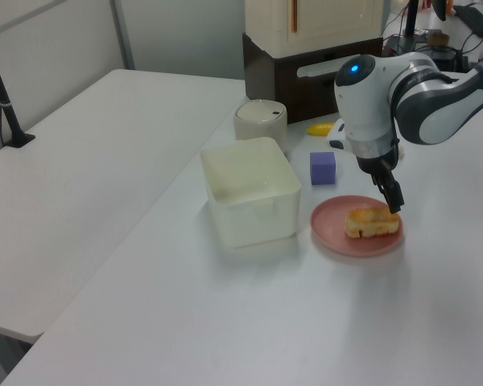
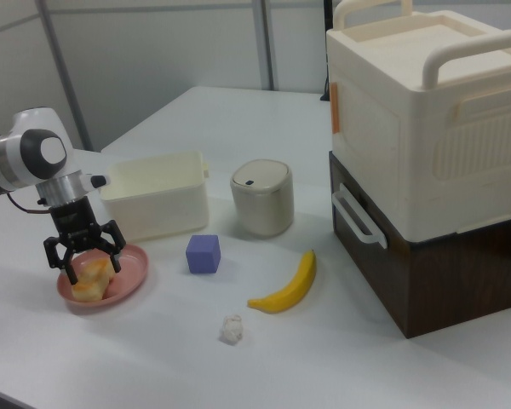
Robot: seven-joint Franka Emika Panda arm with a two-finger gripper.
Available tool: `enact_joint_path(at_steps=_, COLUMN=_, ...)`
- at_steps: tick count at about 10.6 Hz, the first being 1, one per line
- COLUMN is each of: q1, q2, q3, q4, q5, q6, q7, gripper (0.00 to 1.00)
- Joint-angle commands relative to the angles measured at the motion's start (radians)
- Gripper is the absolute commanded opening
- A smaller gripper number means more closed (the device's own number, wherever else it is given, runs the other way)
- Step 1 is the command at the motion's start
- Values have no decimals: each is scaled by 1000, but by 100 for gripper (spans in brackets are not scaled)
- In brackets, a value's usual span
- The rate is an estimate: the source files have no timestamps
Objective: Put the bread on the table
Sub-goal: 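Move the open gripper over the bread roll on the pink plate, then lower the gripper and close it around the bread roll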
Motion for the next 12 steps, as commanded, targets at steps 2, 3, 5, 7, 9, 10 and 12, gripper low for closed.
enact_joint_path(at_steps=2, q1=66, q2=-4, q3=-3, q4=0, q5=-13, q6=26, q7=-6, gripper=100)
enact_joint_path(at_steps=3, q1=77, q2=7, q3=3, q4=0, q5=-11, q6=26, q7=-6, gripper=100)
enact_joint_path(at_steps=5, q1=81, q2=44, q3=3, q4=11, q5=-11, q6=42, q7=-19, gripper=100)
enact_joint_path(at_steps=7, q1=86, q2=93, q3=3, q4=37, q5=-11, q6=47, q7=-22, gripper=100)
enact_joint_path(at_steps=9, q1=74, q2=127, q3=3, q4=75, q5=-14, q6=47, q7=-29, gripper=100)
enact_joint_path(at_steps=10, q1=68, q2=134, q3=3, q4=86, q5=-14, q6=50, q7=-40, gripper=100)
enact_joint_path(at_steps=12, q1=57, q2=133, q3=3, q4=95, q5=-13, q6=58, q7=-49, gripper=79)
